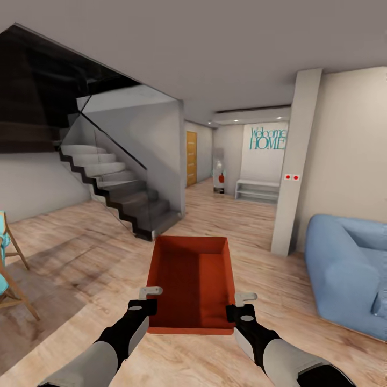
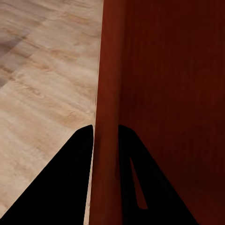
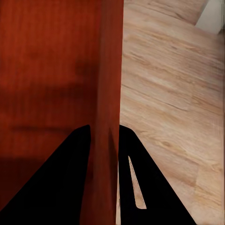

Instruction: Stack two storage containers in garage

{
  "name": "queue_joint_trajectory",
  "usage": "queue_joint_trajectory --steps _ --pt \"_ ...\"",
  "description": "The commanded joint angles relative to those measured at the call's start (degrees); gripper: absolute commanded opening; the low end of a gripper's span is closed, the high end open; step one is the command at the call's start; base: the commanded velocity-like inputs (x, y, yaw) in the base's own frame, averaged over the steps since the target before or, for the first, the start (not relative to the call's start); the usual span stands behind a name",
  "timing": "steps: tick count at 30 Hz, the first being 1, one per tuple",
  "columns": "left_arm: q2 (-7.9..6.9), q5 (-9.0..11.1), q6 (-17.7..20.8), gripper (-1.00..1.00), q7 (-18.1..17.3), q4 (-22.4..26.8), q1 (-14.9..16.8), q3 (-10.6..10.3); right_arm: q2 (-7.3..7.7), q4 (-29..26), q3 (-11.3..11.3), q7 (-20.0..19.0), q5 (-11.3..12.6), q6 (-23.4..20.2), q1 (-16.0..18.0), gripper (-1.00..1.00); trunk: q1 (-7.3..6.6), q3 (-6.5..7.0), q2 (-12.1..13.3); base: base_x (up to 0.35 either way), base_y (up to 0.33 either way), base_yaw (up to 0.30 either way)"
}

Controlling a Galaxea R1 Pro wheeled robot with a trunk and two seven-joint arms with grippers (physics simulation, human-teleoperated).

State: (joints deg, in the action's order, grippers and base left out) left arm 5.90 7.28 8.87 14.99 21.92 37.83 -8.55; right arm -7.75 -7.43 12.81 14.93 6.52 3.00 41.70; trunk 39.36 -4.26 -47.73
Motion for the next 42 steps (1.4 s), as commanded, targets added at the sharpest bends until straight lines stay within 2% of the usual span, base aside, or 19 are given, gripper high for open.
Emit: queue_joint_trajectory --steps 1,22,42 --pt "-0.02 4.93 0.51 -1.00 0.92 0.05 0.05 0.99 -1.46 -0.13 0.54 0.01 -0.22 0.69 0.05 -1.00 0.04 -0.08 -0.07 0.323 0.099 -0.259" --pt "-0.14 4.93 0.45 -1.00 0.92 0.14 0.05 0.98 -1.48 -0.12 0.55 -0.05 -0.20 0.61 0.05 -1.00 0.04 -0.08 -0.07 0.323 0.099 -0.279" --pt "-0.14 4.93 0.51 -1.00 0.92 0.13 0.05 0.99 -1.48 -0.13 0.54 0.01 -0.28 0.77 0.05 -1.00 0.04 -0.08 -0.07 0.323 0.093 -0.023"
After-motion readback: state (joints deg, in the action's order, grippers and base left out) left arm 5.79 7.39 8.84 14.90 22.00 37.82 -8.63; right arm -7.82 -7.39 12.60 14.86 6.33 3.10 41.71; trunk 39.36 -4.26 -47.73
